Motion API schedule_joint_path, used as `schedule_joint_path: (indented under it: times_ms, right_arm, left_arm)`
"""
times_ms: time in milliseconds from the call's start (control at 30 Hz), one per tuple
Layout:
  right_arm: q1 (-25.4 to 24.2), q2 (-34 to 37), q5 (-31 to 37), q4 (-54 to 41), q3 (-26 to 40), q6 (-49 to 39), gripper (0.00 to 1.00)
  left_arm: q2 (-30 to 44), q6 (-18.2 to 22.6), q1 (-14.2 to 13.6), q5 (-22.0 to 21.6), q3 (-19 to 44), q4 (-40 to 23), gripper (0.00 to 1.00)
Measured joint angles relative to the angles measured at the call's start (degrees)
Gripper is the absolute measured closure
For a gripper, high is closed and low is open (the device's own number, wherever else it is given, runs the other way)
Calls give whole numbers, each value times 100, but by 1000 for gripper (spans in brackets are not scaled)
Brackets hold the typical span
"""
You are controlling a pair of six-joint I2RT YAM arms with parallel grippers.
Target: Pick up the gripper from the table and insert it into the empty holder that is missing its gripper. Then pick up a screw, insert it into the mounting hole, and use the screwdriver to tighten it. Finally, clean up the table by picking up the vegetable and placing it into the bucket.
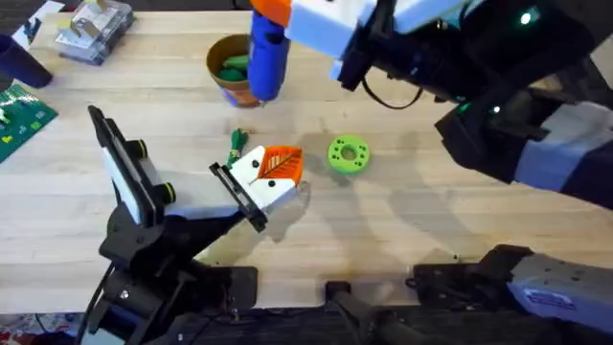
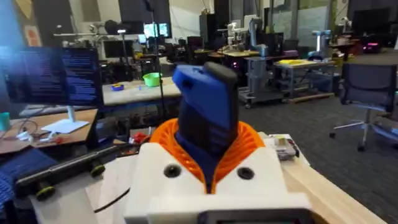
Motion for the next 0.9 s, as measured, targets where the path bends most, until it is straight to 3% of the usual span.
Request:
schedule_joint_path:
  times_ms: [267, 667, 900]
  right_arm:
    - [155, 0, -128, -766, 254, 273, 977]
    - [264, 4, -147, -1180, 254, 708, 977]
    - [307, 83, -206, -588, 256, 778, 977]
  left_arm:
    - [0, 0, 0, 0, 0, 2, 982]
    - [0, 0, 0, 0, 0, 0, 982]
    - [0, 2, 0, 0, 0, 0, 982]
